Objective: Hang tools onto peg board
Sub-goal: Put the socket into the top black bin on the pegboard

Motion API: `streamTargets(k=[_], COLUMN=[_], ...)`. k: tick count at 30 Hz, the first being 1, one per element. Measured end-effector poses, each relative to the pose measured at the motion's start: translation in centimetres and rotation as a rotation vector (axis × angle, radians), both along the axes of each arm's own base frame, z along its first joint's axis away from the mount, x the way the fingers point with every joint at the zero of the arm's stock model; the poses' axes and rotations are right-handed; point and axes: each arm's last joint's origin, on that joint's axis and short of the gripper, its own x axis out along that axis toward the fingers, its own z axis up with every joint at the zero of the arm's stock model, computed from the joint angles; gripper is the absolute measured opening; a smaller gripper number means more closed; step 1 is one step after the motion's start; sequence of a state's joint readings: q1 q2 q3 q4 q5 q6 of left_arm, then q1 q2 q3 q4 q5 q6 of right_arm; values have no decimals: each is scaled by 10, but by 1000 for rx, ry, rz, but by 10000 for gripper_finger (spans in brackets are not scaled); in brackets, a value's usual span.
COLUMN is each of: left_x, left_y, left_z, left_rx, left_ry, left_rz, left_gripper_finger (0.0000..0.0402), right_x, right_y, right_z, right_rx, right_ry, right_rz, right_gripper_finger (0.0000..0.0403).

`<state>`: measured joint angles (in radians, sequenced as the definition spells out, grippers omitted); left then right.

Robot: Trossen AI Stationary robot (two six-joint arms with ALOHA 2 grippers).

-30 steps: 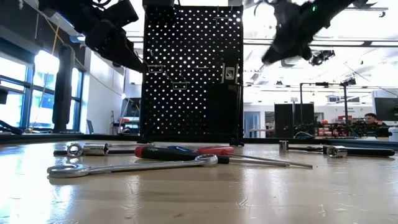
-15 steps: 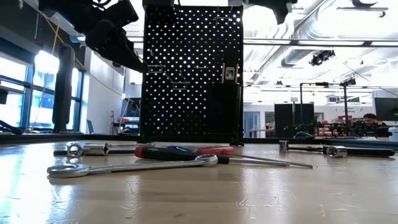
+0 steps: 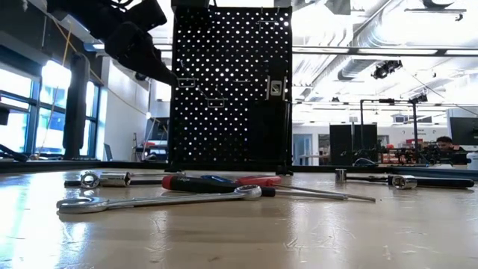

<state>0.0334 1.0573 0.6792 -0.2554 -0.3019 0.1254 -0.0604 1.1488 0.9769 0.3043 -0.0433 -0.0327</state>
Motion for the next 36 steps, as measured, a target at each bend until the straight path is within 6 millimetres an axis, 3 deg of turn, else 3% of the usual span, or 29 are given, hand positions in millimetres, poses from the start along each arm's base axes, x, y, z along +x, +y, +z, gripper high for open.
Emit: streamTargets(k=[10, 18, 28, 36], left_x=[0, 0, 0, 0], left_y=[0, 0, 0, 0], left_z=[0, 0, 0, 0], left_rx=[-11, -17, -23, -24], left_ry=[-3, -5, -8, -8], left_rz=[5, 8, 13, 13], left_gripper_finger=[294, 294, 294, 294], right_x=[61, 99, 138, 152], right_y=[-13, -31, -60, -78], right_z=[38, 62, 69, 72], right_rx=[-153, -192, -189, -179], right_ry=[59, 60, 129, 151], right_rz=[27, 31, -18, -52], right_gripper_finger=[73, 73, 73, 73])
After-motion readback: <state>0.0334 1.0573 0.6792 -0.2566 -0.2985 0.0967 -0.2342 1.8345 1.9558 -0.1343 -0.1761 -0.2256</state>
